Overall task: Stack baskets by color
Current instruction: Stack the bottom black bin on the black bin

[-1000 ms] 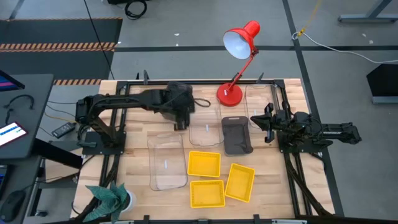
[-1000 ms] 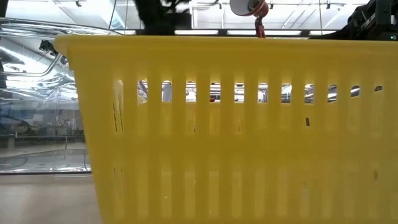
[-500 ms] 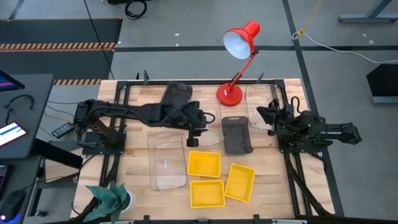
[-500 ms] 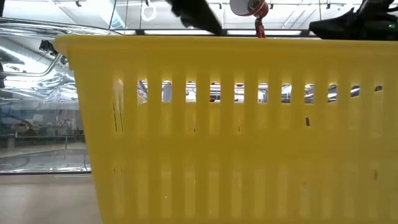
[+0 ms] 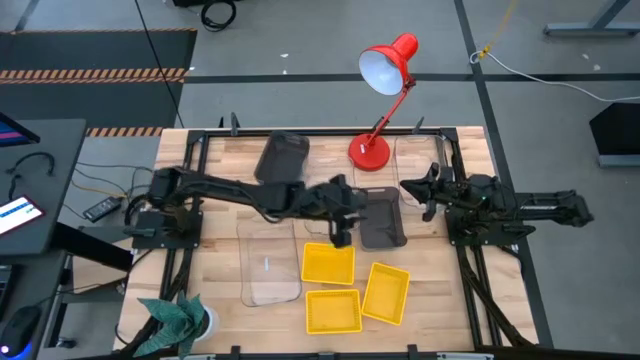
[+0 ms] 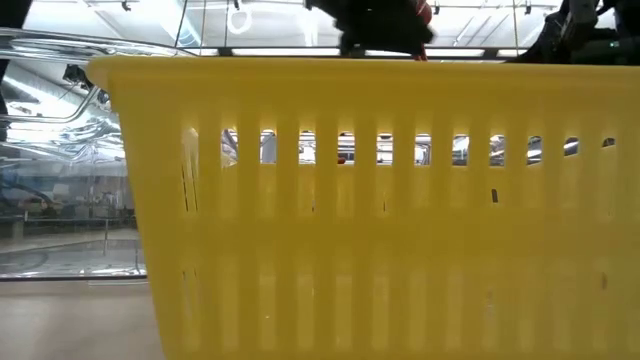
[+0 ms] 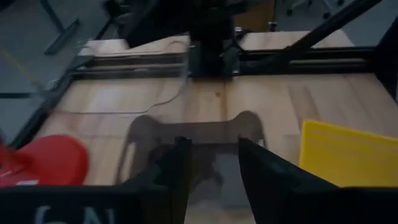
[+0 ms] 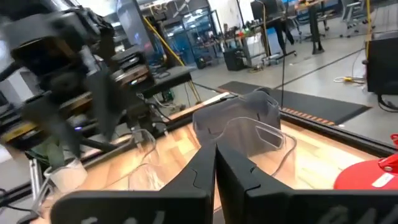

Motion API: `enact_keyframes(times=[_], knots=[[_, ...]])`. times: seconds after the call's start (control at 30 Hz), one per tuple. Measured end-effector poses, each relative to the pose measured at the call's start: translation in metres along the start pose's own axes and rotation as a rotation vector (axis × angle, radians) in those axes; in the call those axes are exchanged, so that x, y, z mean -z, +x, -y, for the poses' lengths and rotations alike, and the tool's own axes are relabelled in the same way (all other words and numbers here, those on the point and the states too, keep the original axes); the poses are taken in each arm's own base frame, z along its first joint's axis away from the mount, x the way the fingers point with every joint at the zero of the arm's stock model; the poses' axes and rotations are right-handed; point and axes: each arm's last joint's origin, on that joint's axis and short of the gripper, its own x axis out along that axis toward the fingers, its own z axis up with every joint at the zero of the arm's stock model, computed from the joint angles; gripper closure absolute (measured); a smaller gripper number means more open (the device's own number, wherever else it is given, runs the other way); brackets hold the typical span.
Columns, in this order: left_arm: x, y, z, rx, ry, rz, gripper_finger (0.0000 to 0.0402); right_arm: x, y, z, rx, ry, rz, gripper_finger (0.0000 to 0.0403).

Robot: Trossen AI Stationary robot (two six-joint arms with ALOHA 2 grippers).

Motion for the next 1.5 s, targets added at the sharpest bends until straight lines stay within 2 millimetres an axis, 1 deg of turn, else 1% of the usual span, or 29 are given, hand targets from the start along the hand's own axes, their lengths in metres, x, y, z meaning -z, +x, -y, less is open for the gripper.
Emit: enact_keyframes(times=[0.1,0.2,0.3,0.37,0.43,0.63,0.7,0.8,0.93,1.0,1.1,1.27,1.5], knots=[[-0.005,0.018,0.011,0.016,-0.014,-0.011,0.0274,-0.003,0.000,0.000,0.034,-0.005,0.011,0.0387],[-0.009,0.037,0.018,0.027,-0.022,-0.071,0.0280,-0.003,0.000,0.001,0.054,-0.007,0.019,0.0387],[-0.008,0.054,0.022,0.066,-0.035,-0.155,0.0276,-0.003,0.000,0.001,0.056,-0.008,0.012,0.0387],[-0.008,0.064,0.025,0.096,-0.033,-0.188,0.0265,-0.001,0.000,0.001,0.055,-0.012,-0.003,0.0387],[-0.002,0.073,0.027,0.114,-0.033,-0.228,0.0248,-0.002,0.000,0.001,0.058,-0.017,-0.017,0.0387],[0.014,0.094,0.031,0.112,-0.058,-0.263,0.0189,-0.018,-0.004,-0.003,0.052,-0.015,-0.013,0.0387],[0.021,0.101,0.032,0.109,-0.058,-0.274,0.0178,-0.020,-0.005,-0.004,0.051,-0.021,-0.008,0.0387],[0.031,0.113,0.035,0.107,-0.079,-0.269,0.0174,-0.019,-0.005,-0.003,0.057,-0.041,-0.019,0.0387],[0.036,0.122,0.043,0.119,-0.083,-0.229,0.0182,-0.018,-0.005,-0.003,0.075,-0.048,-0.028,0.0387],[0.042,0.126,0.047,0.123,-0.078,-0.242,0.0190,-0.018,-0.005,-0.003,0.074,-0.047,-0.026,0.0387],[0.045,0.126,0.051,0.129,-0.073,-0.248,0.0202,-0.018,-0.005,-0.003,0.075,-0.047,-0.026,0.0387],[0.045,0.125,0.053,0.129,-0.068,-0.257,0.0221,-0.018,-0.005,-0.003,0.075,-0.047,-0.026,0.0387],[0.058,0.131,0.054,0.129,-0.046,-0.311,0.0253,-0.018,-0.005,-0.003,0.073,-0.046,-0.026,0.0387]])
